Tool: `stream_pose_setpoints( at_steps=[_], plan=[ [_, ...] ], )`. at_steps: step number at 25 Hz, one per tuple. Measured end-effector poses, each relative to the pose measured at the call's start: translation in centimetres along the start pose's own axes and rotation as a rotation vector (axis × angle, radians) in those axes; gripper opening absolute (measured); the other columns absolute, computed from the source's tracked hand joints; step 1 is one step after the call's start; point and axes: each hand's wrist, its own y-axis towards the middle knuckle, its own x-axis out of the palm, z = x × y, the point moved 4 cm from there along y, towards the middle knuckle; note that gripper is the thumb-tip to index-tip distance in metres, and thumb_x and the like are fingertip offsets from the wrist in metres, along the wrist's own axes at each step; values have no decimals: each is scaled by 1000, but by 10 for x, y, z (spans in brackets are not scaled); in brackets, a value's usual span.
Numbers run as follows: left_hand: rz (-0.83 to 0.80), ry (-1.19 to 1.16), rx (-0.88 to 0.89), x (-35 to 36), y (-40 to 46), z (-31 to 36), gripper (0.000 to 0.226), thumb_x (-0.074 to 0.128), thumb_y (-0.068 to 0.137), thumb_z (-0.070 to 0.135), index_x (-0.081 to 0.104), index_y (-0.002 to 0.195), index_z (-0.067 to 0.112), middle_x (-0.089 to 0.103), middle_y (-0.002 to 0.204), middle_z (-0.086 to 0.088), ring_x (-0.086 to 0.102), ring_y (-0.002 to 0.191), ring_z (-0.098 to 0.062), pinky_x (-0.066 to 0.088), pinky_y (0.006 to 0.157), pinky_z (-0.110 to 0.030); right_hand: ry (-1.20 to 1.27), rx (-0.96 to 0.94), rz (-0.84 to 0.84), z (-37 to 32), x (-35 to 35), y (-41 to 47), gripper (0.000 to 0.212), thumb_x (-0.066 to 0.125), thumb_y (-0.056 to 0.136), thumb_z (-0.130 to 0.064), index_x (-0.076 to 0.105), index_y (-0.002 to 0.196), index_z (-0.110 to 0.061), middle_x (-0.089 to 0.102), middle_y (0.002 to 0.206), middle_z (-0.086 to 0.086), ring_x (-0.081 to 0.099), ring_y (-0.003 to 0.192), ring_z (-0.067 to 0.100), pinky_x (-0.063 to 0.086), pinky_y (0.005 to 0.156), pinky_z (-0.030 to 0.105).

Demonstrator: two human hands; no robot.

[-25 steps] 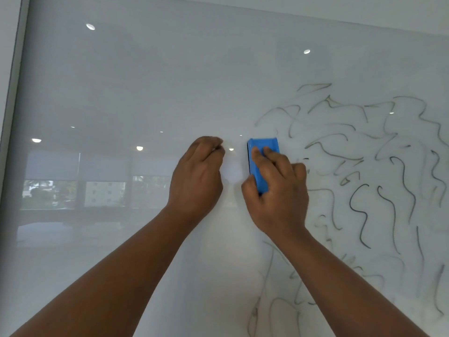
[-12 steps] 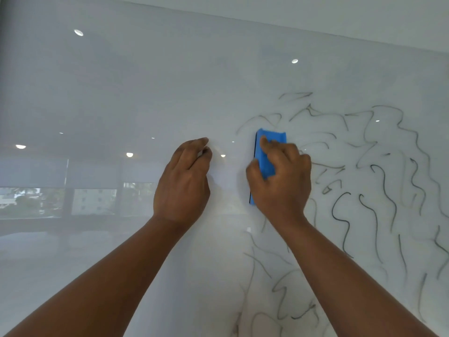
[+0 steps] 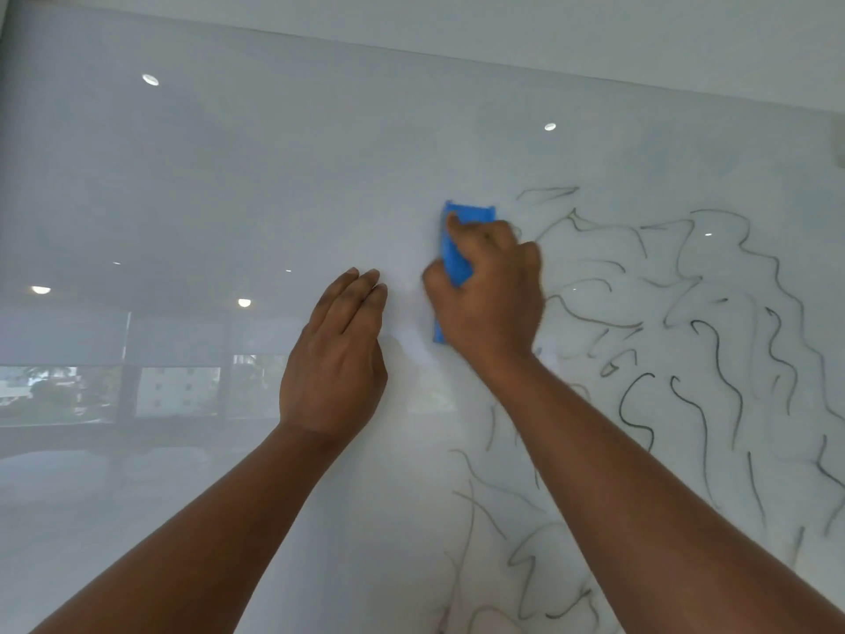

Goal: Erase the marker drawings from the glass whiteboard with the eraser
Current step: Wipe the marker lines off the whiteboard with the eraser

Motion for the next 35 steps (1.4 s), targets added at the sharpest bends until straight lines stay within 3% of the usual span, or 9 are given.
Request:
stream_pose_setpoints(
  at_steps=[3,6,8,13,18,23,28,32,35],
  plan=[
    [2,1,-4,-1,-1,-3,47,55,87,-14,58,133,-5,56,141,-19,48,136,-34,40,111,-42,-27,-222,-97,-6,4,-40,48,63,84,-39,65,130,-27,63,118,-6,48,93,23,40,61,28],
    [12,1,-6,-2,-1,-1,42,40,94,-1,60,132,-3,57,140,-17,49,136,-33,42,109,-42,18,11,19,32,-19,-5,45,65,86,-35,66,130,-29,62,117,-5,48,96,25,47,69,34],
    [11,3,4,-1,-1,-1,43,41,93,-3,60,131,-3,58,140,-17,49,136,-33,40,110,-41,-22,42,-2,21,-11,18,45,66,88,-34,64,133,-29,62,119,-3,48,99,28,49,70,36],
    [6,-14,11,-2,-2,-3,45,60,86,-13,61,129,-5,58,139,-19,50,135,-34,40,110,-39,-33,-317,-162,-4,-5,-69,47,61,85,-39,66,131,-28,65,124,-5,52,93,26,51,62,31],
    [-26,-2,-8,-1,-2,1,46,54,85,-17,63,128,-5,57,141,-17,48,136,-34,37,110,-37,-26,49,44,41,-31,-42,45,64,85,-34,68,129,-24,66,119,-2,51,94,28,46,68,33],
    [-55,-11,13,-3,-13,1,44,54,87,-16,62,130,-5,56,141,-19,47,136,-35,37,110,-37,-56,-260,-81,19,-23,-119,44,64,86,-33,69,129,-22,69,122,0,51,89,25,45,66,30],
    [-72,3,50,-4,-31,5,45,53,88,-16,61,131,-5,56,142,-18,47,137,-34,35,114,-34,-64,-6,36,37,-31,-94,43,68,85,-30,70,126,-20,69,118,1,55,90,31,25,70,20],
    [-74,0,86,-8,-44,8,44,52,87,-18,61,129,-7,57,140,-20,48,136,-35,36,114,-34,-62,-198,-74,20,-32,-154,42,69,86,-28,70,127,-18,71,119,5,55,86,27,33,72,24],
    [-87,-5,82,-9,-57,10,45,49,88,-17,62,129,-6,56,141,-17,47,138,-33,32,116,-27,-54,-64,-16,47,-51,-147,40,72,83,-24,72,122,-14,71,115,8,61,86,35,29,79,15]
  ],
)
